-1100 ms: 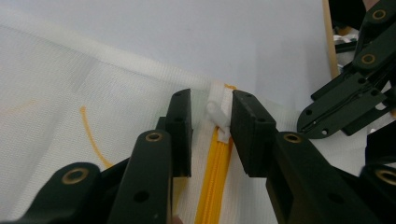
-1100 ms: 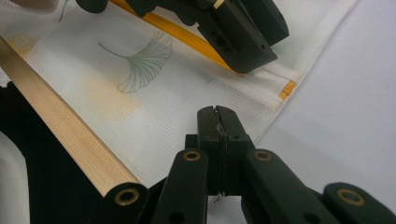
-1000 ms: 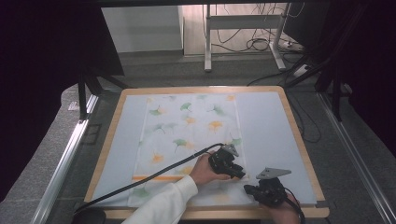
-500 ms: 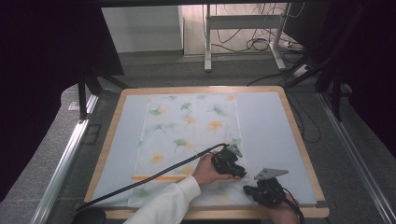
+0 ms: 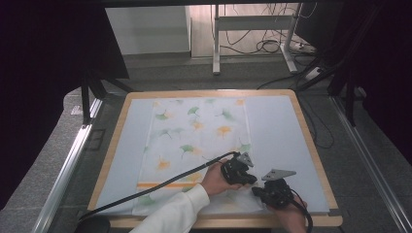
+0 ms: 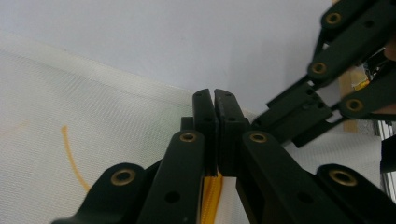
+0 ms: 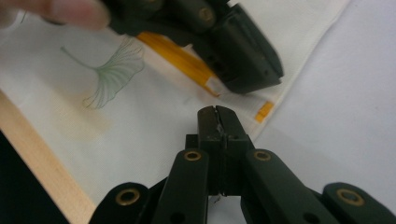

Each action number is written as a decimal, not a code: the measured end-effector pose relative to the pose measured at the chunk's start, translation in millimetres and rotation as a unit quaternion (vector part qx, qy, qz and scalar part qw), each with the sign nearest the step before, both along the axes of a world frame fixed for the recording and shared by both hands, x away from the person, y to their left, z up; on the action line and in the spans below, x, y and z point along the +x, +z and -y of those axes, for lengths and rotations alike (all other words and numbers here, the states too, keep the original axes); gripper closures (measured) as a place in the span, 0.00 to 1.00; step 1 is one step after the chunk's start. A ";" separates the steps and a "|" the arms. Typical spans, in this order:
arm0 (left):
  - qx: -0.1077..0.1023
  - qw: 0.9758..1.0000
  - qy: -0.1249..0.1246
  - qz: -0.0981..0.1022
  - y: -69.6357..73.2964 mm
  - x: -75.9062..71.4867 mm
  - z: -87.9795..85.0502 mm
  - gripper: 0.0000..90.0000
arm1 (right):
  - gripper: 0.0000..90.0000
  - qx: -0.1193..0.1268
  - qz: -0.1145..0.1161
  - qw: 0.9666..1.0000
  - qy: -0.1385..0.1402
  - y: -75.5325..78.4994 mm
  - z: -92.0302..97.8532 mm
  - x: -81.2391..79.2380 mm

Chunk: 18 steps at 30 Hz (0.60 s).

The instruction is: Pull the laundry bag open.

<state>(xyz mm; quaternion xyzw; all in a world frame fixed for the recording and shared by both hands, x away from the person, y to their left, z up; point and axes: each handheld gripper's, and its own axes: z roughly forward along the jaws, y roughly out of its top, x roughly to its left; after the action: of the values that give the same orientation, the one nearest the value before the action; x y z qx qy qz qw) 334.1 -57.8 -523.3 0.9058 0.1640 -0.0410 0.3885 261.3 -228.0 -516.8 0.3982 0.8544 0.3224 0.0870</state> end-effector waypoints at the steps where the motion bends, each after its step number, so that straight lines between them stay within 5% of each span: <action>1: 0.000 1.000 -0.001 0.000 0.0 -0.6 0.1 1.00 | 0.99 0.003 -0.003 1.000 -0.004 -0.2 0.1 0.7; 18: 0.024 0.999 -0.016 0.016 0.3 -5.1 -0.4 0.99 | 0.99 0.018 -0.013 1.000 -0.022 -1.7 4.0 -0.7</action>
<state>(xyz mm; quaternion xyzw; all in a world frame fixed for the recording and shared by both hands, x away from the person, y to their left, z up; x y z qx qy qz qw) 329.0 -57.4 -523.0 0.9178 0.1439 -0.0286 0.3689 260.6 -232.0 -518.6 0.4229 0.8405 0.3300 0.0757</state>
